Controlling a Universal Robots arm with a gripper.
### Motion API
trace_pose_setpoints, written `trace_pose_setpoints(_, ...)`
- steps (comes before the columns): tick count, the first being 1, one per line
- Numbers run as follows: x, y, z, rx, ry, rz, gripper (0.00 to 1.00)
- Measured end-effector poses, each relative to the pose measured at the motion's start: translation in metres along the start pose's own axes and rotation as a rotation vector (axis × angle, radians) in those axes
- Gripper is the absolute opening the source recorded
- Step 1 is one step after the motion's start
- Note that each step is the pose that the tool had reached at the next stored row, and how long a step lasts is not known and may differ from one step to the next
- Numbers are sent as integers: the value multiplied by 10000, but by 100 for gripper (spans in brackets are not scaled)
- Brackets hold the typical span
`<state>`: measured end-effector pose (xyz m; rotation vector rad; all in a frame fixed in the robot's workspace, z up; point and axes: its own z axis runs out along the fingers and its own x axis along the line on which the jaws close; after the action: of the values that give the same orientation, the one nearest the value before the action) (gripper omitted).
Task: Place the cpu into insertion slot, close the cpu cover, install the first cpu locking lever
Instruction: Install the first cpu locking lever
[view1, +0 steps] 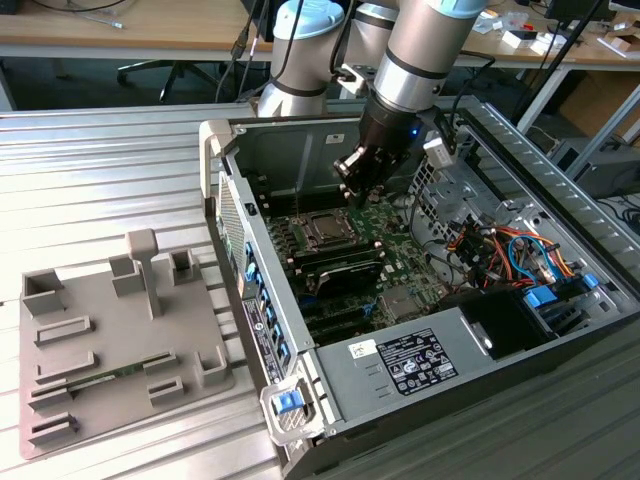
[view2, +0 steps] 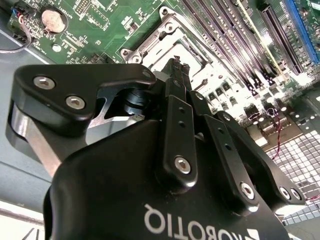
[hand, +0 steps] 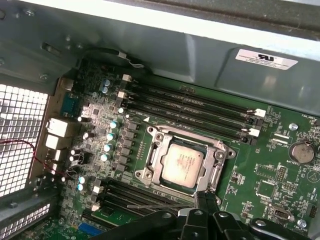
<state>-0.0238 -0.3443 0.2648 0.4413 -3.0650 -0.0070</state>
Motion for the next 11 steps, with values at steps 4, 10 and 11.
trace_pose_setpoints(4, 0, 0, 0, 7, 1, -159, 11)
trace_pose_setpoints(10, 0, 0, 0, 18, 5, -427, 11)
trace_pose_setpoints(11, 0, 0, 0, 20, 5, -475, 11)
